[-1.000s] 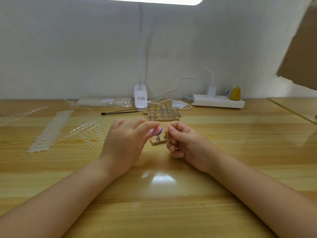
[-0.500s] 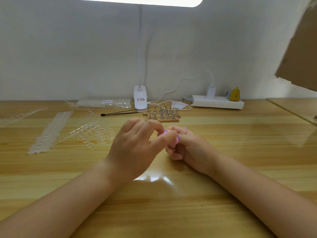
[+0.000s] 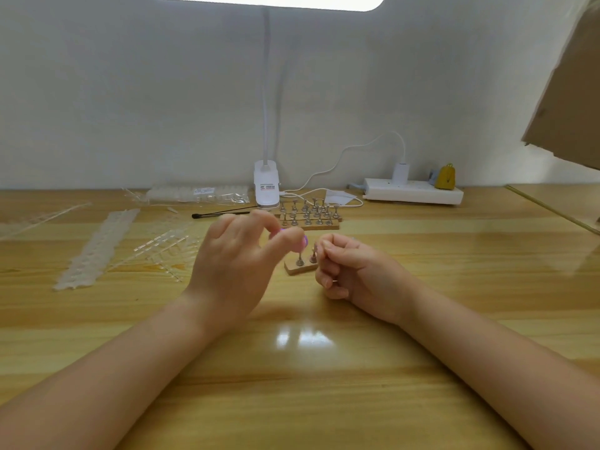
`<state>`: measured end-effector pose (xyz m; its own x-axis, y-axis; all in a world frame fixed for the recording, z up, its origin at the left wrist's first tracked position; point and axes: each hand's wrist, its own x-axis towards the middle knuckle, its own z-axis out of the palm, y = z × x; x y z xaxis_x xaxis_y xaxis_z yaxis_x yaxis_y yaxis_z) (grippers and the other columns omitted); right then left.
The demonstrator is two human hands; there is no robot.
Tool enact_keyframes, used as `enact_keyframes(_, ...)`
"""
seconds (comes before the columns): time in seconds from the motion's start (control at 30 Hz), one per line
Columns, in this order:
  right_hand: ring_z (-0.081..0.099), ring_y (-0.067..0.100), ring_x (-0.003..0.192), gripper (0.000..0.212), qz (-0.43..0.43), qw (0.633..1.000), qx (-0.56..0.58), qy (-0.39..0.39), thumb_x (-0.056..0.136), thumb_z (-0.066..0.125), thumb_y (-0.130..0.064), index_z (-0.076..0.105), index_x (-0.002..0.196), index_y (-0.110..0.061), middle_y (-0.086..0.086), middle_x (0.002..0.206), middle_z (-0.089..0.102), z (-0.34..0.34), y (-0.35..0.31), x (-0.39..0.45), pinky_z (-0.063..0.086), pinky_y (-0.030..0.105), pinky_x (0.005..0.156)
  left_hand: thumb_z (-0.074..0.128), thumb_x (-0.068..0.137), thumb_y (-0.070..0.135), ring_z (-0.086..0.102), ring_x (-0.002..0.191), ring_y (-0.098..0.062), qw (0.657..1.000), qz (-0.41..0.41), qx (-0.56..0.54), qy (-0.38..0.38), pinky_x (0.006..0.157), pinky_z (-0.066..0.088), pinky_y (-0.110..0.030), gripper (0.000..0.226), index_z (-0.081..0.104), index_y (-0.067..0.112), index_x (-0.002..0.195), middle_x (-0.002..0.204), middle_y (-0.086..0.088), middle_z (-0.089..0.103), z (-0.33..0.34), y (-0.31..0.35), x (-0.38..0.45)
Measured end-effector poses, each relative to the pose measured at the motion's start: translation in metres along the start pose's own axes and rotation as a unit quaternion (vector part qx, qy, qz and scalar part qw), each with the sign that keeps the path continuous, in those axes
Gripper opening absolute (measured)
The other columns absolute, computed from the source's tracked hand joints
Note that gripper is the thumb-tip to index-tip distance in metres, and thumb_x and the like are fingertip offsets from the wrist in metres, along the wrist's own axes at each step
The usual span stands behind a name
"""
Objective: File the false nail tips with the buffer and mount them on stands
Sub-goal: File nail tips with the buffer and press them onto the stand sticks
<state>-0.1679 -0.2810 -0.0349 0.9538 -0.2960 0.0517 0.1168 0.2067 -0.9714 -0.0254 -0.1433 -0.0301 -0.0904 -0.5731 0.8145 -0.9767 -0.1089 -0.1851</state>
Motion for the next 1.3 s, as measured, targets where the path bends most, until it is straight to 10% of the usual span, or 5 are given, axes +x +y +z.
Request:
enact_keyframes(0.43,0.044,0.011,0.055,0.012,-0.007,1.000,0.001,0.014,0.090,0.057,-0.020,0.055,0.081,-0.013,-0.002,0.063,0.040,0.003,0.001,0.000,0.030,0.018,0.044,0.047,0.092,0.029,0.060,0.079,-0.025,0.985,-0.095,-0.138,0.029,0.081,0.044,-0.040,0.035,0.041,0.019,0.125,0.103,-0.013,0.060,-0.004,0.015,0.002)
enact_keyframes(0.6,0.044,0.011,0.059,0.003,-0.015,0.999,-0.036,-0.006,0.090,0.052,-0.012,0.055,0.091,-0.011,0.002,0.070,0.043,0.003,0.001,-0.001,0.027,0.020,0.047,0.050,0.095,0.030,0.063,0.085,-0.024,0.993,0.007,-0.121,0.001,0.075,0.049,-0.039,0.032,0.064,0.012,0.117,0.097,-0.011,0.065,-0.002,0.022,0.002)
enact_keyframes(0.77,0.044,0.012,0.057,0.014,0.000,1.000,-0.005,-0.010,0.088,0.054,-0.020,0.052,0.076,-0.014,-0.001,0.066,0.036,0.002,-0.001,-0.002,0.028,0.018,0.046,0.052,0.090,0.028,0.065,0.078,-0.029,0.992,-0.070,-0.100,0.030,0.076,0.045,-0.039,0.028,0.066,0.013,0.109,0.098,-0.012,0.065,-0.004,0.009,0.002)
enact_keyframes(1.3,0.043,0.012,0.060,0.011,0.011,0.998,-0.032,-0.046,0.086,0.051,-0.020,0.051,0.083,-0.009,0.002,0.068,0.040,0.000,-0.001,0.000,0.031,0.019,0.049,0.071,0.084,0.009,0.056,0.071,-0.016,0.990,0.112,-0.056,0.072,0.079,0.045,-0.034,0.038,0.050,0.029,0.109,0.096,-0.002,0.066,0.008,0.013,-0.002)
